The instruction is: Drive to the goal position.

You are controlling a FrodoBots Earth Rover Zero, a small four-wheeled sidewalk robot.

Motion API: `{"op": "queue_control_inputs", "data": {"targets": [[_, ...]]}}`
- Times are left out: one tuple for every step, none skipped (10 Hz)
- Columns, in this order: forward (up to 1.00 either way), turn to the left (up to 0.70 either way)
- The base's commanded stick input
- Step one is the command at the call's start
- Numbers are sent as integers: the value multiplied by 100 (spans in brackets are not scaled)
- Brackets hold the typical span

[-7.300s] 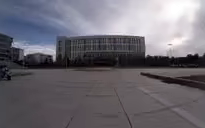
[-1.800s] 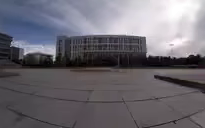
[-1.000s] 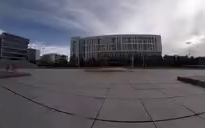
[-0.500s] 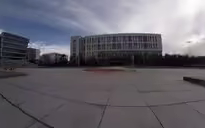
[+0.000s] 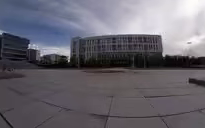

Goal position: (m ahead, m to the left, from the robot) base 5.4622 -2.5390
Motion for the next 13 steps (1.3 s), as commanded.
{"op": "queue_control_inputs", "data": {"targets": [[68,2],[68,1],[68,0],[68,0],[68,2],[68,2],[68,2],[68,2],[68,2],[68,2],[68,2],[68,2],[68,2]]}}
